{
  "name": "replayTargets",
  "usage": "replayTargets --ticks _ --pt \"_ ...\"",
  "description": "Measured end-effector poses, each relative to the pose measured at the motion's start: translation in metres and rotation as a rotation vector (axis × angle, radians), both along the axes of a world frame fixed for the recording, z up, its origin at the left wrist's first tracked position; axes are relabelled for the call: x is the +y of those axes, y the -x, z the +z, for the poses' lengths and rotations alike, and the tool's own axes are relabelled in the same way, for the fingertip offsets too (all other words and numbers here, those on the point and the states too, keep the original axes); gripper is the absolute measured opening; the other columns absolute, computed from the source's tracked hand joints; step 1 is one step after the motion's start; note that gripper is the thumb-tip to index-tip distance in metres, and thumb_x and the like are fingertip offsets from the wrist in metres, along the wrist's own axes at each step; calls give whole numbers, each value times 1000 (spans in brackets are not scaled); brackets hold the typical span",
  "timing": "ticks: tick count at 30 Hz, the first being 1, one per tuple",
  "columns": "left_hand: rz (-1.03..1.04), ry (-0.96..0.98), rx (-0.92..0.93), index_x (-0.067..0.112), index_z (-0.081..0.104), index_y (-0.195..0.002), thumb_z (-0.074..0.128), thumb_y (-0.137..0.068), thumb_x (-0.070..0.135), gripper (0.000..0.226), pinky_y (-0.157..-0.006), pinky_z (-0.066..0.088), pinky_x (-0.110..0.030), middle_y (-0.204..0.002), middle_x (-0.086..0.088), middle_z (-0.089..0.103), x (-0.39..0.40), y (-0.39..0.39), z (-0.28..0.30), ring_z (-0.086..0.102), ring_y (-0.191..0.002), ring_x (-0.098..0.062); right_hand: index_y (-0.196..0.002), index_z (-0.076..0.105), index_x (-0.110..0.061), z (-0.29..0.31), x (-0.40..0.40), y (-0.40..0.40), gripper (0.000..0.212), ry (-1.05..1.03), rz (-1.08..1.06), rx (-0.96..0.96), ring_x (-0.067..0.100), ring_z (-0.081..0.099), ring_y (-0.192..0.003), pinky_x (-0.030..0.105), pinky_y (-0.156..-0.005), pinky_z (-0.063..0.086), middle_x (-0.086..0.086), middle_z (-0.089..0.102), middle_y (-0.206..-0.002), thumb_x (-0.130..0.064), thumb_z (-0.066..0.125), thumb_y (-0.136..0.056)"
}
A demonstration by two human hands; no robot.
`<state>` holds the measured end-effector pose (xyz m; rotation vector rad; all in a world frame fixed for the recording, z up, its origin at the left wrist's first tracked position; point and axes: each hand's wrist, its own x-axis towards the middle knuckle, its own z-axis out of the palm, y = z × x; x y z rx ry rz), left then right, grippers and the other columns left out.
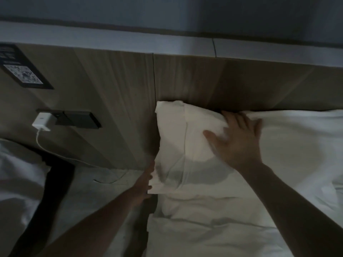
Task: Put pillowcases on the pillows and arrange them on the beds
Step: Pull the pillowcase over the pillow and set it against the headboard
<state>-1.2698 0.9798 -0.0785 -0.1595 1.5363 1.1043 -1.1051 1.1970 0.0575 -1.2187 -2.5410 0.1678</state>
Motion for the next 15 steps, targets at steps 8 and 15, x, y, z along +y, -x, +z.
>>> replayTargets --ticks 8,15 --pt "162 -89 -48 32 62 -131 53 -78 86 77 -102 50 -41 -123 2 71 29 -32 -35 61 -117 -22 -101 65 -14 8 16 0 29 82 -14 256 36 62 -94 60 -102 43 3 63 -87 -42 57 -100" --pt "130 115 219 16 61 -133 56 -96 53 52 -110 39 -48 -138 -13 62 32 -4 -58 55 -131 -36 -100 67 -13 1 19 4 27 114 -3 300 33 60 -89 59 -99 46 7 66 -90 -39 59 -100"
